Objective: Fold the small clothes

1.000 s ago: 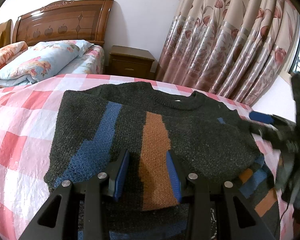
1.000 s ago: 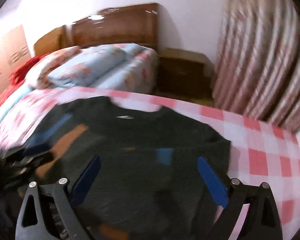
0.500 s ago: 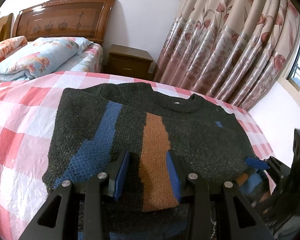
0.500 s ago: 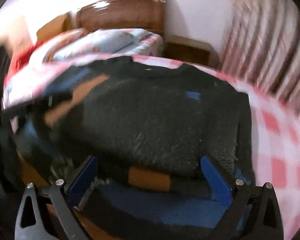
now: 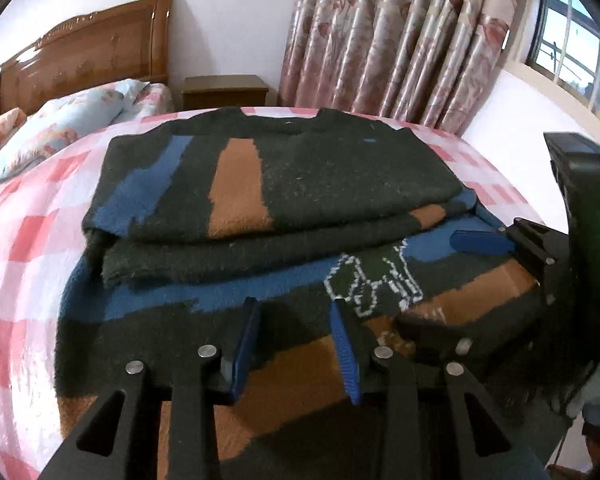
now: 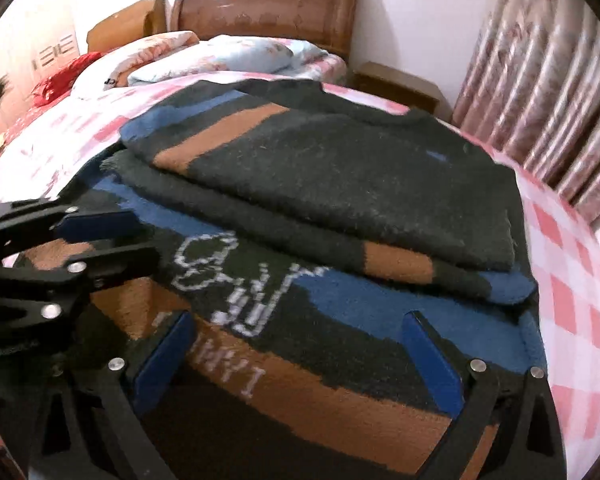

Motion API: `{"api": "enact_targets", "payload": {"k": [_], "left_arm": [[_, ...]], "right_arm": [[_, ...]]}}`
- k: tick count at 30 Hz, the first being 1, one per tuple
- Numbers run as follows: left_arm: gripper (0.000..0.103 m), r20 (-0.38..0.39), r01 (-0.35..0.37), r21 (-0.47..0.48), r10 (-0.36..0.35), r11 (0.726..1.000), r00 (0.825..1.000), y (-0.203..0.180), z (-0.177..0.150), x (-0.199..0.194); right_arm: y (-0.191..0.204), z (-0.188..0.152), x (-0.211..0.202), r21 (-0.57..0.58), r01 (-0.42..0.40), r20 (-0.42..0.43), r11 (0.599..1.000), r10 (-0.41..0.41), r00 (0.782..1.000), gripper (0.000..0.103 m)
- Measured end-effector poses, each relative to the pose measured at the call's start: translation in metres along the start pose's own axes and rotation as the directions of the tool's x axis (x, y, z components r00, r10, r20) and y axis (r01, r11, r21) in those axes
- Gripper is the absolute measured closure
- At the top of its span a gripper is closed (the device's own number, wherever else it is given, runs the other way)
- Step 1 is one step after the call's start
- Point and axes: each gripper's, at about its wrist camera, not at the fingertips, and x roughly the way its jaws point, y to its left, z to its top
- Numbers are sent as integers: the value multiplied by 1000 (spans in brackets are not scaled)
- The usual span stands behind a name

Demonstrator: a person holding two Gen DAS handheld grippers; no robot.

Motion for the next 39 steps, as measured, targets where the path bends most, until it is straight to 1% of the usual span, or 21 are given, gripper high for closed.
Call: {"api": "enact_targets", "payload": {"k": [1, 3, 5, 6, 7, 9, 13, 17, 20, 22, 24, 25, 26, 28, 29, 31, 32, 34, 36, 38, 39], "left_arm": [[66, 1, -9, 5, 9, 1000, 1000, 5, -1, -3], [67, 7, 34, -30, -34, 999, 999, 26, -5, -9], [69, 21, 70, -86, -69, 994, 997, 51, -9, -17], [78, 23, 84, -105, -82, 991, 996, 59, -9, -17], [85, 25, 114, -140, -111, 984, 993, 70, -10, -18], [88, 27, 144, -171, -142, 975, 990, 82, -8, -11], [88, 15, 79, -107, -78, 991, 997, 73, -1, -9], [88, 15, 94, -126, -93, 988, 996, 81, 6, 0], [88, 12, 73, -118, -72, 990, 997, 81, 14, 6], [88, 3, 33, -106, -33, 994, 999, 77, 18, 7], [87, -29, -44, -150, 40, 988, 999, 65, 16, -5], [87, -16, -52, -153, 50, 987, 999, 55, 14, -14], [86, 29, -18, -126, 22, 992, 999, 37, 10, -27], [82, 36, 17, -52, -15, 998, 999, 13, 7, -28], [82, 2, -7, 14, 7, 1000, 1000, -5, 5, -19], [82, -63, -65, 81, 70, 995, 996, -16, -5, 2], [82, -12, -62, 97, 64, 993, 998, -14, -11, -3], [81, -16, -21, 56, 22, 998, 1000, 2, -17, -13], [81, -4, -15, 17, 15, 1000, 1000, 25, -29, -27], [87, 8, 45, -75, -45, 996, 999, 54, -39, -38], [90, 14, 84, -136, -82, 987, 996, 68, -43, -42]], "right_arm": [[-7, -3, -2, 9, 27, 1, 1000, -27, 1000, 0], [-28, -14, -9, 50, 68, -1, 996, -68, 998, 0], [-60, -33, -17, 148, 59, -1, 987, -59, 998, 0], [-72, -41, -22, 187, 53, 13, 981, -57, 998, 0], [-81, -46, -25, 209, 83, -1, 974, -85, 996, 0], [-85, -49, -26, 204, 87, 1, 975, -89, 996, 0], [-80, -41, -20, 197, 107, 5, 975, -110, 994, 0], [-79, -35, -18, 202, 107, 7, 973, -111, 994, 0], [-78, -24, -10, 207, 109, 6, 972, -112, 994, 0], [-78, -22, -8, 214, 121, -2, 969, -123, 992, 0], [-65, -27, -21, 230, 161, -22, 960, -160, 987, 0], [-55, -29, -32, 228, 134, 7, 964, -139, 990, 0], [-41, -31, -42, 205, 81, 54, 975, -94, 994, 0], [-16, -31, -45, 131, 48, 71, 990, -58, 996, 0], [-2, -29, -39, 83, 42, 47, 996, -46, 998, 0], [23, -31, -22, -14, 36, -14, 999, -36, 999, 0], [23, -34, -25, -4, 31, 17, 1000, -31, 999, 0], [7, -42, -28, 31, -23, -3, 999, 23, 1000, 0], [-12, -58, -38, 42, 8, -2, 999, -8, 1000, 0], [-35, -75, -48, 84, 1, 6, 996, -1, 1000, 0], [-40, -78, -51, 95, 2, 1, 995, -2, 1000, 0]]}}
